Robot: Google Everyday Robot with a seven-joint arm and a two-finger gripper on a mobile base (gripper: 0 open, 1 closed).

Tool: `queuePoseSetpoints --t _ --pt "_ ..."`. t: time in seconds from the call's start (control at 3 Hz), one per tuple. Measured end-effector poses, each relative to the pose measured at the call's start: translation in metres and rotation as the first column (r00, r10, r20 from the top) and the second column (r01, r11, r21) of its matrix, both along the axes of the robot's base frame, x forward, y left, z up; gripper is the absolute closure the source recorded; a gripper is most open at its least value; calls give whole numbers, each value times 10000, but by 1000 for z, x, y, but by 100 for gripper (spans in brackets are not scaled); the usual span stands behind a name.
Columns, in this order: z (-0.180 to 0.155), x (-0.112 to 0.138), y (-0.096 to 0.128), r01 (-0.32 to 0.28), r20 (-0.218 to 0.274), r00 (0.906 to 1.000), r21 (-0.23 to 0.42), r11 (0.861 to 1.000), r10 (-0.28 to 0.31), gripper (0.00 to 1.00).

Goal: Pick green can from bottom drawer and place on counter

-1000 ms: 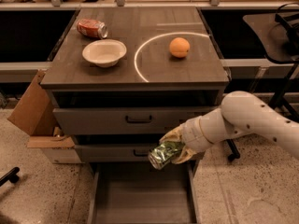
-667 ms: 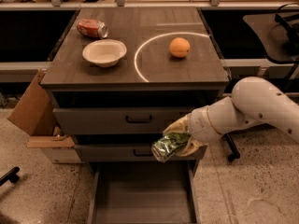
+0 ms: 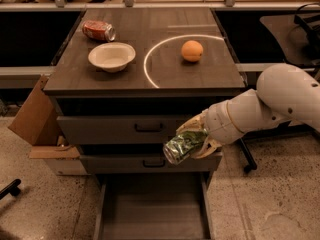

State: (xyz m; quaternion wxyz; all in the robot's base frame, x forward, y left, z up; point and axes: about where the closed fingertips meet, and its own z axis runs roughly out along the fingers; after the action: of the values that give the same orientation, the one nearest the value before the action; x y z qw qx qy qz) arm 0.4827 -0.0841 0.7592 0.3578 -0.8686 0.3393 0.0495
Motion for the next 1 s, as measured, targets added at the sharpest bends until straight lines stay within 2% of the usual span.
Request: queuePoseSetpoints --t 0.67,1.0 --pt "60 23 -6 130 -71 9999 -311 9994 -132 100" --pt "91 39 -5 702 -541 9960 -215 9973 -713 100"
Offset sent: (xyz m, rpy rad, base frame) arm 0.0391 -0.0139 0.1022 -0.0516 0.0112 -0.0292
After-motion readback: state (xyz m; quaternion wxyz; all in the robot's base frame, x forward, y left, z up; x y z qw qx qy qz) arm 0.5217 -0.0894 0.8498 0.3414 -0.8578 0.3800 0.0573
